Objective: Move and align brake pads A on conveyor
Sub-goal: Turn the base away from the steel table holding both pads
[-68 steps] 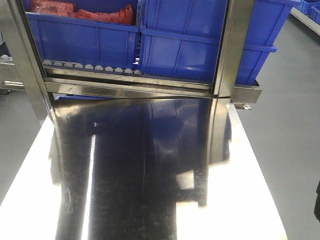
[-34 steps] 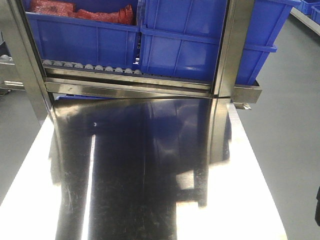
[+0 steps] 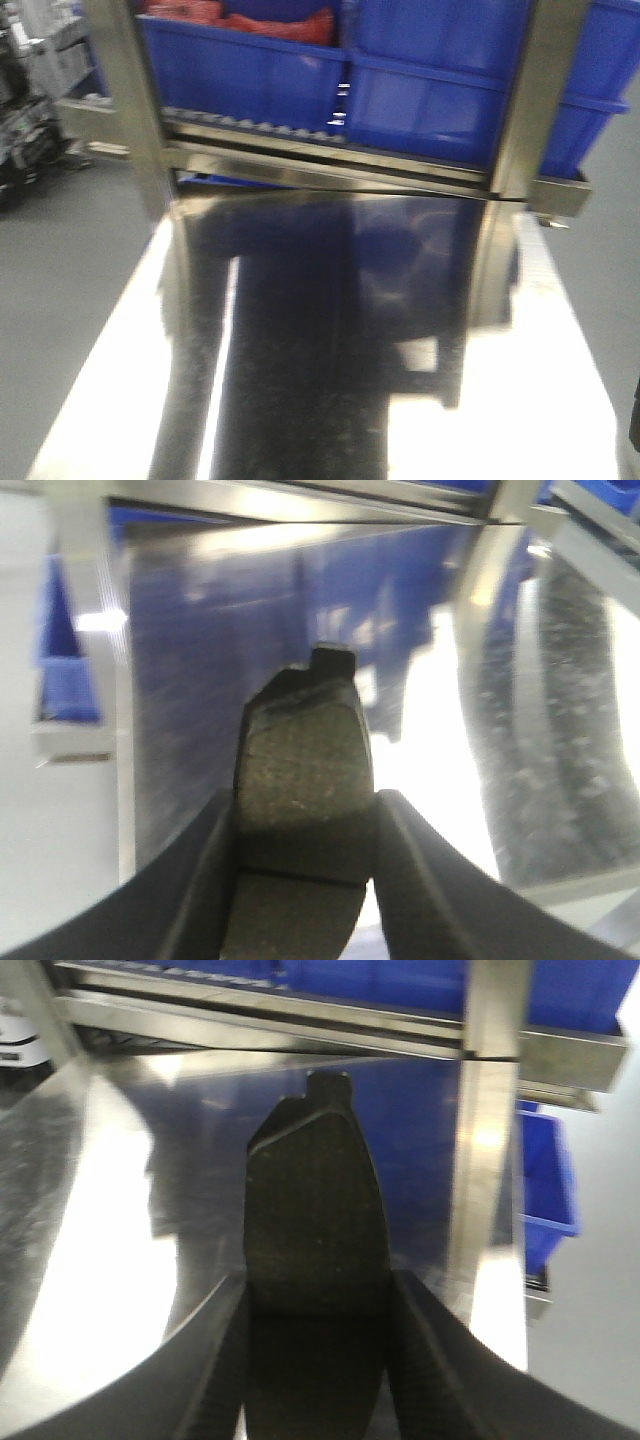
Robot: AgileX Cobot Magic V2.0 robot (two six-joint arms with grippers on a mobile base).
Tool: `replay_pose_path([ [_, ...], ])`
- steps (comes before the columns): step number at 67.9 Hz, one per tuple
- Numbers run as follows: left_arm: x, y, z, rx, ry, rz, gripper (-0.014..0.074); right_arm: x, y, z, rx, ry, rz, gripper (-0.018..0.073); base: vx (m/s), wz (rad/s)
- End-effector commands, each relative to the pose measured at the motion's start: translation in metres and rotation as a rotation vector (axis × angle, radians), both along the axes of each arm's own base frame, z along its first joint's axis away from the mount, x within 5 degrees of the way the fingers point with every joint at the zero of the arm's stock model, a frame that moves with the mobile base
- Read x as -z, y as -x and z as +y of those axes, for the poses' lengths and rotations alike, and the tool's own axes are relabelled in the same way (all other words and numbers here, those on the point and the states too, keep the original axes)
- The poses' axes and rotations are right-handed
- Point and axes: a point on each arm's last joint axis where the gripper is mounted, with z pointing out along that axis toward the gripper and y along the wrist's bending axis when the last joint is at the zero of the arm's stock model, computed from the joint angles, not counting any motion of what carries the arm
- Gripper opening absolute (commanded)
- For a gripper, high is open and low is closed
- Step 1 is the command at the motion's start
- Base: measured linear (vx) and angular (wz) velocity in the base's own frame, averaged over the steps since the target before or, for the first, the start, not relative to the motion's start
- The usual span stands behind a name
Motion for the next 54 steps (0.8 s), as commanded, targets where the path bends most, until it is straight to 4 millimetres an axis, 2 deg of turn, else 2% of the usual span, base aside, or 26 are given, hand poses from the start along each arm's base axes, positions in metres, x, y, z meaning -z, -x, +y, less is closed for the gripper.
replay_pose_path([
  [1,-0.0162,-0.0024,-0.0019,0.010,0.048,-0.100,-0.0006,-0.0167,-0.0025,0.0010,-0.010,-0.015,-0.115,-0.0004,-0.10,0.61],
  [54,-0.0162,-0.0024,-0.0019,0.010,0.048,-0.100,-0.0006,-0.0167,-0.0025,0.0010,-0.010,-0.015,-0.115,-0.0004,-0.17,0.83],
])
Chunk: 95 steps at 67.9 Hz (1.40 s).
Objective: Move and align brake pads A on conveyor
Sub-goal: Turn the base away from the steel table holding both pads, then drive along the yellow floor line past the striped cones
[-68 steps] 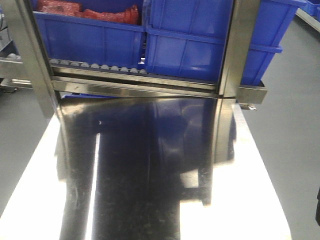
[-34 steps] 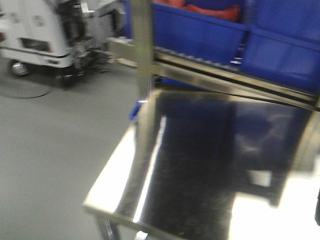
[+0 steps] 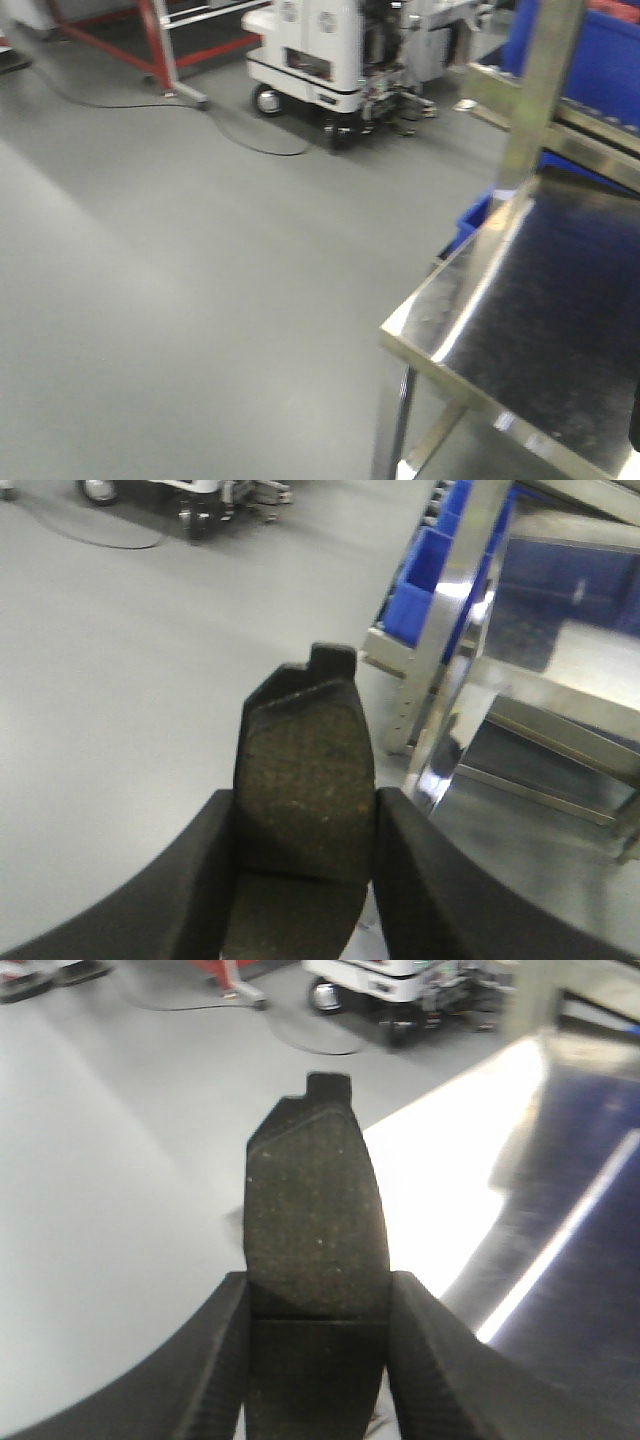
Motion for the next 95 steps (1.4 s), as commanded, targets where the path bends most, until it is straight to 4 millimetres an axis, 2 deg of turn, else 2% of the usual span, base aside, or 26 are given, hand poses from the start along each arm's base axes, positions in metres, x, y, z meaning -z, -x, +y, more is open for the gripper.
replay_pose_path([
  [1,-0.0162,-0.0024,-0.0019,0.010,0.048,-0.099,-0.0006,-0.0167,-0.0025,0.0009,-0.009,-0.013,-0.115,-0.0004,-0.20,0.71],
  [51,-0.0162,-0.0024,-0.0019,0.010,0.048,-0.099,-0.0006,-0.0166,-0.0025,0.0009,-0.009,-0.013,-0.114,-0.0004,-0.18,0.78],
  [95,-0.0162,-0.0024,-0.0019,0.010,0.048,-0.099,-0.0006,-0.0166,-0.0025,0.0009,-0.009,-0.013,-0.114,-0.0004,0.06,0.57],
])
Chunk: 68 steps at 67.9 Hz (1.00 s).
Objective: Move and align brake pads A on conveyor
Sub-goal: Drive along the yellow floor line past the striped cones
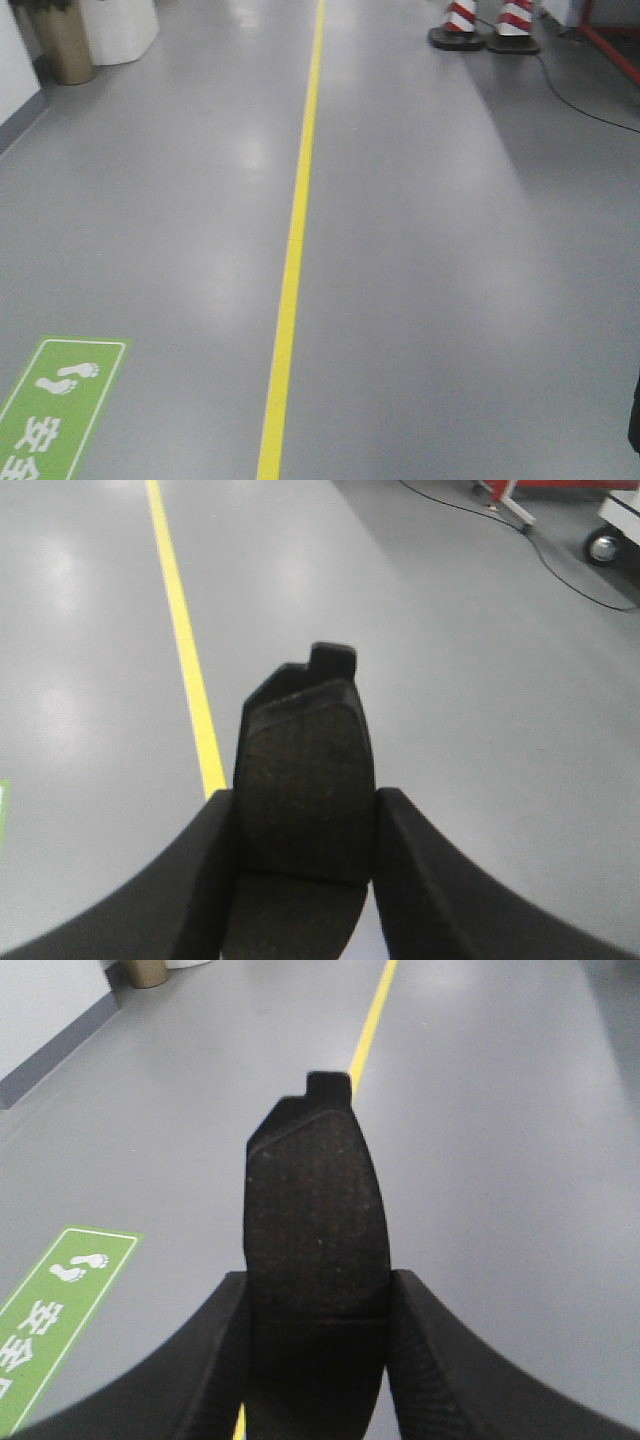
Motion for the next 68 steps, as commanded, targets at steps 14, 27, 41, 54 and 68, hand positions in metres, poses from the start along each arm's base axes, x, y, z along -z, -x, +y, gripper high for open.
replay_pose_path([
  [14,-0.0162,-0.0024,-0.0019,0.010,0.048,-0.099,-0.0006,-0.0167,-0.0025,0.0009,-0.009,-0.013,-0.115,-0.0004,0.21,0.37],
  [27,-0.0162,-0.0024,-0.0019,0.010,0.048,-0.099,-0.0006,-0.0167,-0.0025,0.0009,-0.009,-0.013,-0.115,-0.0004,0.31,0.13],
  [41,-0.0162,-0.0024,-0.0019,0.010,0.048,-0.099,-0.0006,-0.0167,-0.0025,0.0009,-0.009,-0.013,-0.115,-0.0004,0.42,-0.17],
  [54,-0.0162,-0.0024,-0.0019,0.010,0.048,-0.099,-0.0006,-0.0167,-0.0025,0.0009,-0.009,-0.013,-0.115,-0.0004,0.52,-0.22],
  [68,-0.0162,-0.0024,-0.0019,0.010,0.048,-0.099,-0.0006,-0.0167,-0.0025,0.0009,-0.009,-0.013,-0.115,-0.0004,0.58,-0.13],
])
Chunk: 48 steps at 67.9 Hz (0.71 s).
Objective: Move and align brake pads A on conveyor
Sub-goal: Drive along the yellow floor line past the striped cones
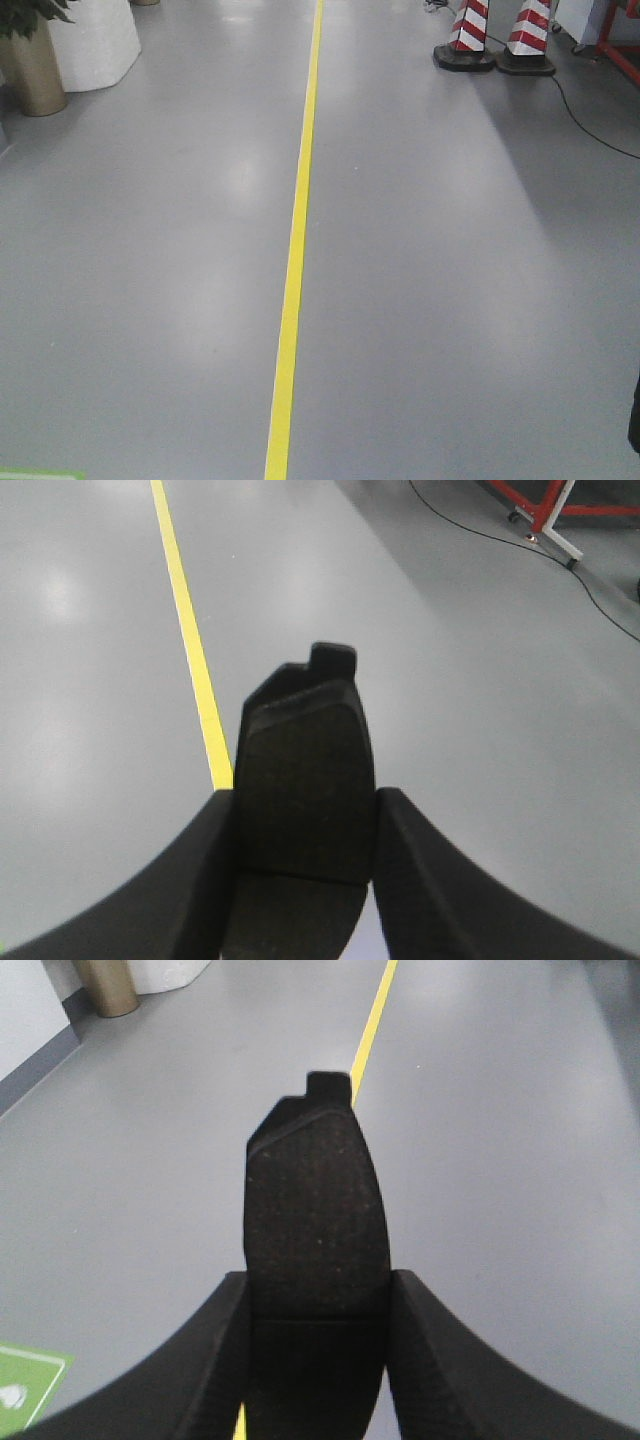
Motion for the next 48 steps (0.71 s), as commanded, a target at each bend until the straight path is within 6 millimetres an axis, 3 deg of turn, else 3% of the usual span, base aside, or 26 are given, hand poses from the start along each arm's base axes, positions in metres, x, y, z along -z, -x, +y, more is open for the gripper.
replay_pose_path([
  [1,-0.0162,-0.0024,-0.0019,0.010,0.048,-0.099,-0.0006,-0.0167,-0.0025,0.0008,-0.009,-0.012,-0.115,-0.0004,0.61,-0.09],
  [48,-0.0162,-0.0024,-0.0019,0.010,0.048,-0.099,-0.0006,-0.0165,-0.0027,0.0008,-0.009,-0.011,-0.113,-0.0004,0.68,0.00],
])
